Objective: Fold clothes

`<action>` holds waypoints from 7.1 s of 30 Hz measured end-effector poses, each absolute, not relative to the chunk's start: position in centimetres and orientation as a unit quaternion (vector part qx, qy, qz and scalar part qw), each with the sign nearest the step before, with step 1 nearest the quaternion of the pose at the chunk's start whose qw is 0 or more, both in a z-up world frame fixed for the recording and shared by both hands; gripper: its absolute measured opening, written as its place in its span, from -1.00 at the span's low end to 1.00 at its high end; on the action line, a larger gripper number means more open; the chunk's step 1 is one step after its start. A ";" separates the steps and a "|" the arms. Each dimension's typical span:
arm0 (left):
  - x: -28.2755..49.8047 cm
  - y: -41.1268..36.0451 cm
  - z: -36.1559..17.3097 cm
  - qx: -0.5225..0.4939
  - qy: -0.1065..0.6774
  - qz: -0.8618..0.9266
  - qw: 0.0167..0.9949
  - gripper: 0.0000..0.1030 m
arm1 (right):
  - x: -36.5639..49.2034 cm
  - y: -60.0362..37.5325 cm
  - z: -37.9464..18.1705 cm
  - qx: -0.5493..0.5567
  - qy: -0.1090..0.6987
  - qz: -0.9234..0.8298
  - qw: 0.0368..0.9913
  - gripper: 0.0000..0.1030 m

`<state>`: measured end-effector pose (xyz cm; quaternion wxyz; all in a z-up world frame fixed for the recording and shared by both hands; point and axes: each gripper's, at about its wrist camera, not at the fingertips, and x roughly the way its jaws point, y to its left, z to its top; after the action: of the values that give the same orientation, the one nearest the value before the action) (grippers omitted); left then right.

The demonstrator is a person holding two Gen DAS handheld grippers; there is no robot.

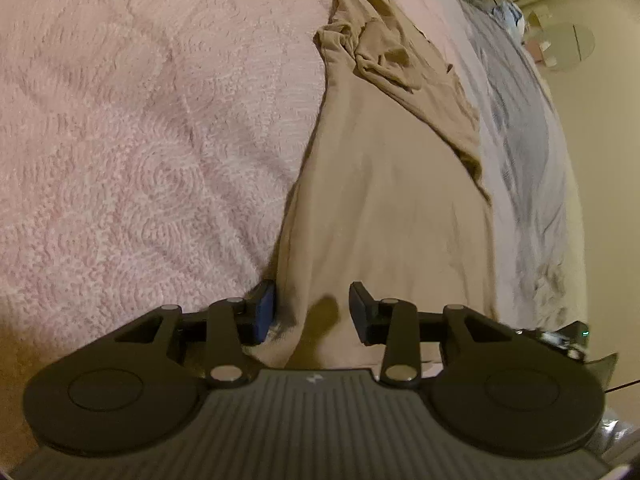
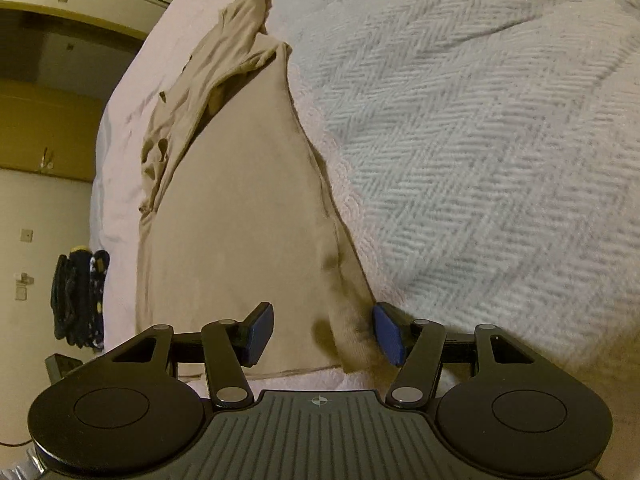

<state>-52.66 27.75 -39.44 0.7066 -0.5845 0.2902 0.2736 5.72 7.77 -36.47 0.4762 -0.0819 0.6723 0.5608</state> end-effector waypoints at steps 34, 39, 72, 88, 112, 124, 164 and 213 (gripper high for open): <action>-52.8 35.4 -29.2 -0.594 0.109 0.289 0.743 -0.99 | 11.4 17.3 -26.6 0.051 0.620 0.629 0.467 -0.92; -49.1 44.6 -31.0 -0.603 0.087 0.304 0.733 -0.98 | 12.7 27.1 -27.1 0.069 0.620 0.613 0.485 -0.92; -38.1 51.1 -38.4 -0.093 0.430 0.270 0.856 -0.57 | 4.4 39.5 -35.7 -0.380 0.270 0.683 0.563 -0.10; -38.2 53.5 -37.4 -0.149 0.385 0.251 0.875 -0.98 | 5.1 41.7 -34.5 -0.312 0.294 0.725 0.539 -0.94; -36.0 62.1 -37.7 -0.300 0.295 0.358 0.834 -0.98 | 7.5 46.7 -33.7 -0.259 0.313 0.658 0.634 -0.94; -37.2 65.8 -38.9 -0.419 0.255 0.409 0.770 -0.68 | 11.7 48.2 -34.4 -0.152 0.442 0.552 0.691 -0.58; -46.8 41.5 -38.9 -0.581 0.126 0.477 0.647 -0.92 | 3.9 25.3 -37.4 0.149 0.618 0.411 0.653 -0.97; -34.5 32.5 -30.0 -0.278 0.492 0.482 0.669 -0.23 | -11.7 25.9 -27.8 -0.237 0.462 0.459 0.721 0.31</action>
<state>-34.49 32.52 -30.01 0.6695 -0.2775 0.4921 0.4822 -11.71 25.86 -27.79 0.7210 -0.2372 0.4616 0.4592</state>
